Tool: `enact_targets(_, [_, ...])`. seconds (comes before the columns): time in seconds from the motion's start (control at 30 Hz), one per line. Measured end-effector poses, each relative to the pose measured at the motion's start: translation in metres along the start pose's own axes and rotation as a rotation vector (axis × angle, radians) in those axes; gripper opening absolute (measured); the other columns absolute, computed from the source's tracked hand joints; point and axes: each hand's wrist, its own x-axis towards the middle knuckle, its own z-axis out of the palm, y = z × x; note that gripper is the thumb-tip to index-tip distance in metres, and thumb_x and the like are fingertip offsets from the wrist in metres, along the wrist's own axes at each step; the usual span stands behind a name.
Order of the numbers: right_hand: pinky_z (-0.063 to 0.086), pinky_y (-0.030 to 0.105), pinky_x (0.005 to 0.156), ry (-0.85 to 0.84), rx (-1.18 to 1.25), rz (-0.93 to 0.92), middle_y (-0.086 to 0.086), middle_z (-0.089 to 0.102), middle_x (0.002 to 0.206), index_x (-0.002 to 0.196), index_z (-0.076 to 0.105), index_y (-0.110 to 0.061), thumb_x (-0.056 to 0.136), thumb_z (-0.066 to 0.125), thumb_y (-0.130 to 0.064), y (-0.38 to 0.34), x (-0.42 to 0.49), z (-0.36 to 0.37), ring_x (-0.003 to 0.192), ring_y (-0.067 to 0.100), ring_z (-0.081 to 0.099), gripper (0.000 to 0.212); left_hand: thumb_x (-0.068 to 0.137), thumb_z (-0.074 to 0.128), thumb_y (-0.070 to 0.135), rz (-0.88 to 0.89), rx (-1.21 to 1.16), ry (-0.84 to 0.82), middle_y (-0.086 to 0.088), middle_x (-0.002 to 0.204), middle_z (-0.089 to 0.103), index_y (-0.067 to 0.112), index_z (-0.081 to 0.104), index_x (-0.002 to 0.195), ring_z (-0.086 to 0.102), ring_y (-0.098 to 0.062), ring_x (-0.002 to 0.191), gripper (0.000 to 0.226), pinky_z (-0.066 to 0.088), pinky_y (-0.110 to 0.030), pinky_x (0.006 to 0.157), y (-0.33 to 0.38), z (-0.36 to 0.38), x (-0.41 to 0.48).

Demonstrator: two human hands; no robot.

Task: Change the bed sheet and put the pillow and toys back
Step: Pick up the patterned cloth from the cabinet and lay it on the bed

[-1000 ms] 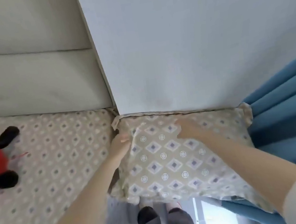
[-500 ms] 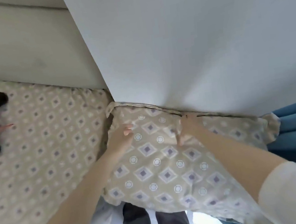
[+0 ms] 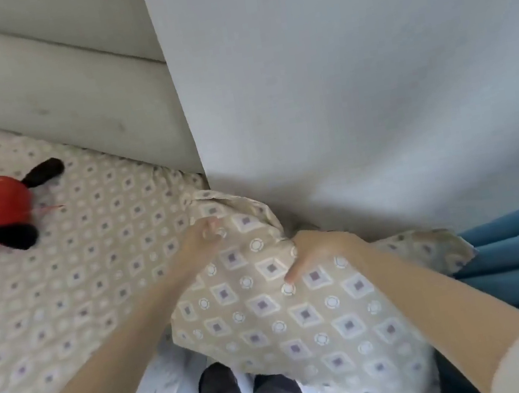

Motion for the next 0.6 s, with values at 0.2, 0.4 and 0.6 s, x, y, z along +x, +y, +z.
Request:
enact_targets(0.2, [0.054, 0.032, 0.091, -0.155, -0.018, -0.147, -0.013, 0.073, 0.102, 0.106, 0.07, -0.025, 0.048, 0.09, -0.045, -0.071, -0.045, -0.015, 0.095, 0.01, 0.069, 0.065, 0.094, 0.055, 0.024, 0.134, 0.022, 0.11, -0.004, 0.149, 0.032, 0.022, 0.044, 0.141, 0.032, -0.022, 0.136, 0.048, 0.031, -0.043, 0.111, 0.003, -0.07, -0.056])
enact_targets(0.4, [0.051, 0.008, 0.078, -0.251, -0.204, -0.347, -0.019, 0.072, 0.097, 0.1, 0.071, -0.029, 0.064, 0.089, -0.029, -0.206, -0.075, -0.013, 0.088, -0.008, 0.066, 0.041, 0.092, 0.049, 0.032, 0.031, 0.054, 0.53, -0.005, 0.155, 0.024, 0.03, 0.046, 0.139, 0.017, -0.019, 0.144, 0.047, 0.012, -0.036, 0.114, -0.033, -0.159, -0.125])
enact_targets(0.6, [0.05, 0.016, 0.086, -0.367, -0.442, -0.461, -0.015, 0.072, 0.103, 0.112, 0.07, -0.022, 0.064, 0.089, -0.033, -0.353, -0.081, 0.036, 0.096, -0.001, 0.067, 0.053, 0.079, 0.044, 0.039, -0.191, -0.062, 0.75, -0.004, 0.153, 0.015, 0.041, 0.045, 0.134, 0.014, -0.028, 0.141, 0.055, 0.011, -0.042, 0.113, -0.11, -0.243, -0.201])
